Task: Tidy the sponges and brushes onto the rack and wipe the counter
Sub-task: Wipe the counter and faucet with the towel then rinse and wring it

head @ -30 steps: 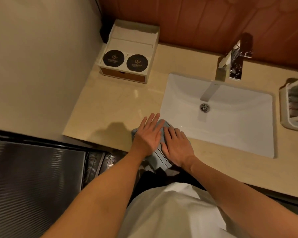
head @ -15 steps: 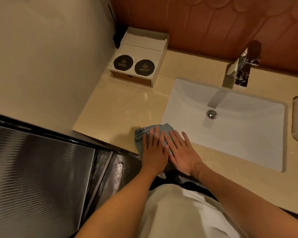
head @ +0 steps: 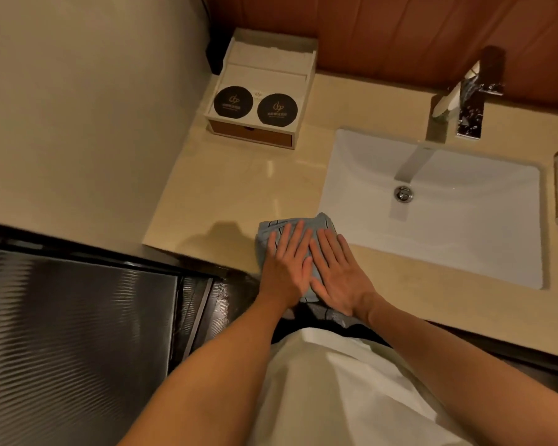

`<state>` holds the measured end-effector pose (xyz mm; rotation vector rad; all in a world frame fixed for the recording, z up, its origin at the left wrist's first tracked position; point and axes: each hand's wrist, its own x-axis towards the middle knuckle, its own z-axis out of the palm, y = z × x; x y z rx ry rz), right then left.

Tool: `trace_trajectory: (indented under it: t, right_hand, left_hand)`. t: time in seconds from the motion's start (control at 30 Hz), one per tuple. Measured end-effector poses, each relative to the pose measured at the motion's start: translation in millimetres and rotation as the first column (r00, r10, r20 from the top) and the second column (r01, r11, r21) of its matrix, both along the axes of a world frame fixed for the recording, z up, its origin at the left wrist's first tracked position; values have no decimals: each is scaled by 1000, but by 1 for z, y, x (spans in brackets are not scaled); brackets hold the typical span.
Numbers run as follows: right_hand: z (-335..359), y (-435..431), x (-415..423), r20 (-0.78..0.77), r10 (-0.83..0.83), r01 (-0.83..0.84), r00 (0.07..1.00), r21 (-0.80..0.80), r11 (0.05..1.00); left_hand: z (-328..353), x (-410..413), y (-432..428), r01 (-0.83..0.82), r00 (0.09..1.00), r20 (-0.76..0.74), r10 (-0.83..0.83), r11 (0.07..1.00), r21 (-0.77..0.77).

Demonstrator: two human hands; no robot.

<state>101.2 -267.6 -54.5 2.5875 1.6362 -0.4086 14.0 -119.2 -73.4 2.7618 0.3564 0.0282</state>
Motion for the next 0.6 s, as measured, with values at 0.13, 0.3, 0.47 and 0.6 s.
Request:
trace_trajectory:
  t: [0.13,0.3,0.47,0.6]
  right_hand:
    - [-3,27,-19,4,-90,90,996,-9,996]
    - [-5,69,-44,-19,-219,218,976,-18,976]
    - [-7,127,-73,-65,-376,378,924,30,925]
    - [-5,170,-81,-122,-432,437,894,20,899]
  left_hand:
    - [5,-7,35,94,986,-144,-83,993,70]
    - [8,-13,85,215,962,-188,-197,973,82]
    - [8,-12,147,362,920,-205,-335,925,113]
    - [13,-13,182,352,917,-249,-313,927,133]
